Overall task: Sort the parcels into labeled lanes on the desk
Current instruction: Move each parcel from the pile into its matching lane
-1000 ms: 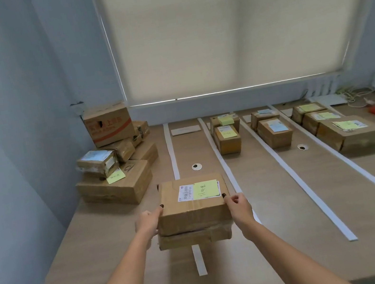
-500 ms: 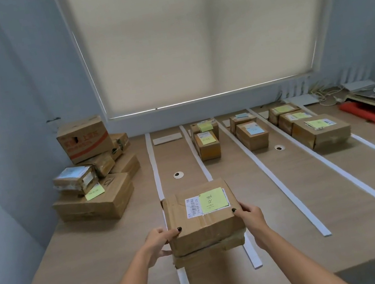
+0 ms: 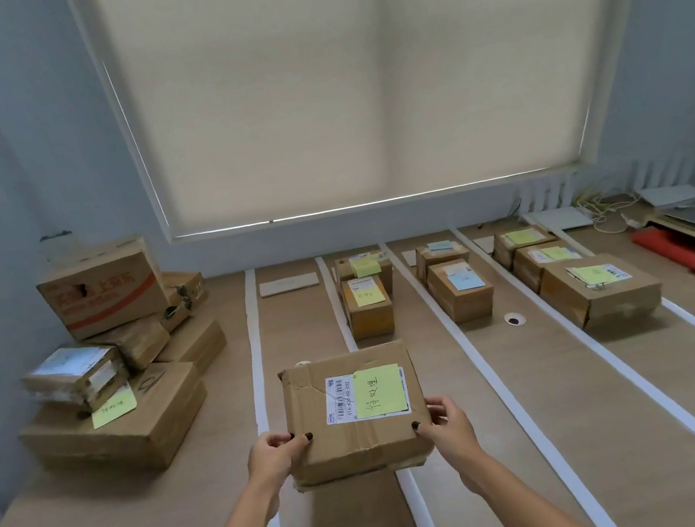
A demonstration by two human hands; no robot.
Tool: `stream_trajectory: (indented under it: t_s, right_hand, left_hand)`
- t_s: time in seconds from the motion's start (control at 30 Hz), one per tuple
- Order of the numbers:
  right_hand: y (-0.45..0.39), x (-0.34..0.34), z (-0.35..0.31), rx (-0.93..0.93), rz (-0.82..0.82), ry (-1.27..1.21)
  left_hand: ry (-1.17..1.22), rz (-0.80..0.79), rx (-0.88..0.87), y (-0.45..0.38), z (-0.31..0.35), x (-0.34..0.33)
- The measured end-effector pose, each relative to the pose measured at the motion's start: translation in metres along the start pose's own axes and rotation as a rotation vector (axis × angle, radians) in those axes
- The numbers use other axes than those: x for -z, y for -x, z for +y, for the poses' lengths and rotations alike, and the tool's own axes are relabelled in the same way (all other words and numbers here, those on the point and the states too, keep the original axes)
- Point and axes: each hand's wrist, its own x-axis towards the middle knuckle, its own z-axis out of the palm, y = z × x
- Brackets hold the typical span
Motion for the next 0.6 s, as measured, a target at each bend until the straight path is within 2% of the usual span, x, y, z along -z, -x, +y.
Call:
stream_trajectory:
  t_s: [0.33,0.6]
  right_hand:
    - [-0.117,-0.032,-0.035,0.045,-0.058,0.101]
    - [-0.21,-0.079,-0.066,0.074,-0.075,0.136]
  left_hand:
    - [0.097,0.111,-0.069,-0.09,0.05,-0.024]
    - [0.126,0.046,-0.138,-0.184,0.094,-0.019]
